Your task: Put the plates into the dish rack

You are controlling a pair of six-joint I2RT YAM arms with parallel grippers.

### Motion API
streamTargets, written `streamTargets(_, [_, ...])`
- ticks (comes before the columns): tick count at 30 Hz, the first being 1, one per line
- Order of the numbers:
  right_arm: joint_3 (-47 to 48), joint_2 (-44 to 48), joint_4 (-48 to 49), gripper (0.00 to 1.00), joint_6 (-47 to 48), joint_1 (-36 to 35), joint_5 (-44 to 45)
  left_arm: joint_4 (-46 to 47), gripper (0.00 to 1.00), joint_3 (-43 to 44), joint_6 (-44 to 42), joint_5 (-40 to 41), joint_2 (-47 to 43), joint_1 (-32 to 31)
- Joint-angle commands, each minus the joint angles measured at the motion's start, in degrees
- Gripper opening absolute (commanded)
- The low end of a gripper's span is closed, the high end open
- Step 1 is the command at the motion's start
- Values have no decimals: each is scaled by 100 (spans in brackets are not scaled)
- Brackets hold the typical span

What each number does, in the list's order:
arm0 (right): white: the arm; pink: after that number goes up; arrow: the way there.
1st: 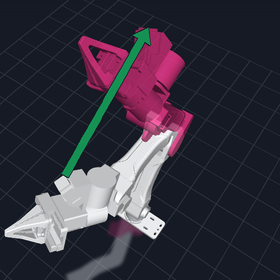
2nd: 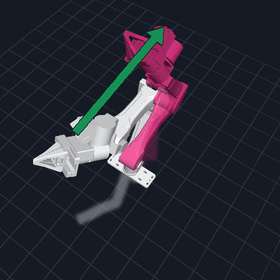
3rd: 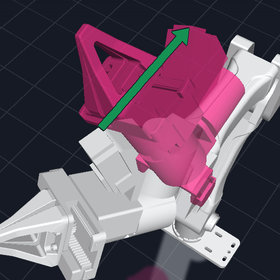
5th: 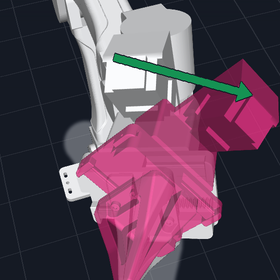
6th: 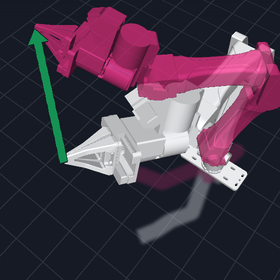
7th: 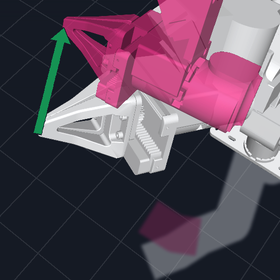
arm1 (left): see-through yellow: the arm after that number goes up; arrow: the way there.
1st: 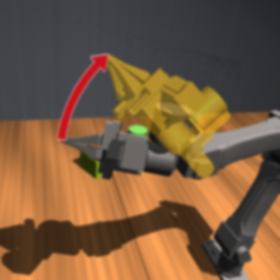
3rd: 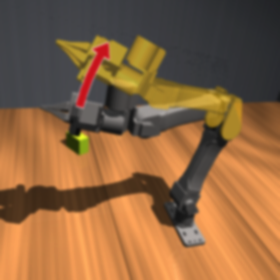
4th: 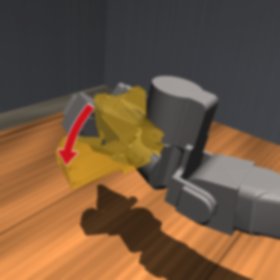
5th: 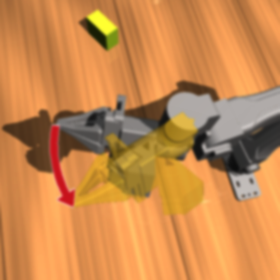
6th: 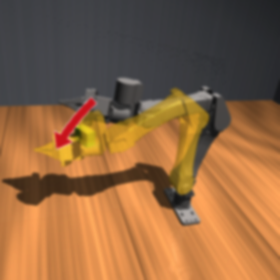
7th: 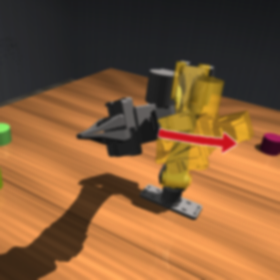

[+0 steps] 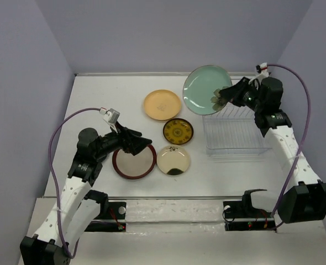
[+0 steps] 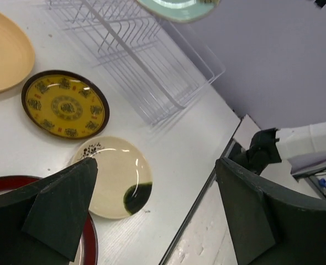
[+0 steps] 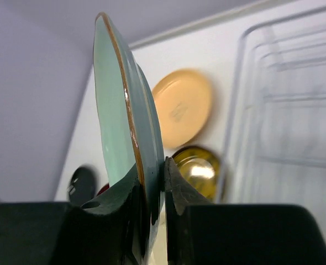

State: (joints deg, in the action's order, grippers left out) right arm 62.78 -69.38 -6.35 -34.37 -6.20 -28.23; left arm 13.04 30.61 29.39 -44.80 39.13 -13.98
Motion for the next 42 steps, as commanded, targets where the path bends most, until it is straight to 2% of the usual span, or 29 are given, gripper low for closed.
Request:
streamTargets(1, [989,198,-525,7,782,503,2512,-889,99,305,-890,532,-370,-481])
streamTargets(3, [1060,119,-517,7,914,654,3337,-978,99,331,-996,664,-441,-606])
streamTargets(6, [1341,-232,-446,7,1650,830,4936,-1101,99,375,-1075,823,-582,-799])
streamTargets(9, [1500,-505,-193,7,2474,901,5492,-1119,99,358,-1067,850,-670,-913])
streamTargets(12, [1587,-707,283,7,3319,1050,5669,-1067,99,340,-1040,806,-741,-931])
streamTargets(19, [2009,-1191,283,7,4929,1103,5390,-1014,99,314,-988,762,-793,-958])
streamTargets(24, [2106,-1428,178,7,5422,1103,5170,-970,99,314,-961,762,-749,-975])
streamTargets(30, [2229,-1833,64,7,5433,1156,5003,-970,99,288,-944,779,-706,-967])
streamTargets(42, [2098,-2044,46,7,5221,1156,4748,-917,99,296,-926,779,-618,-949])
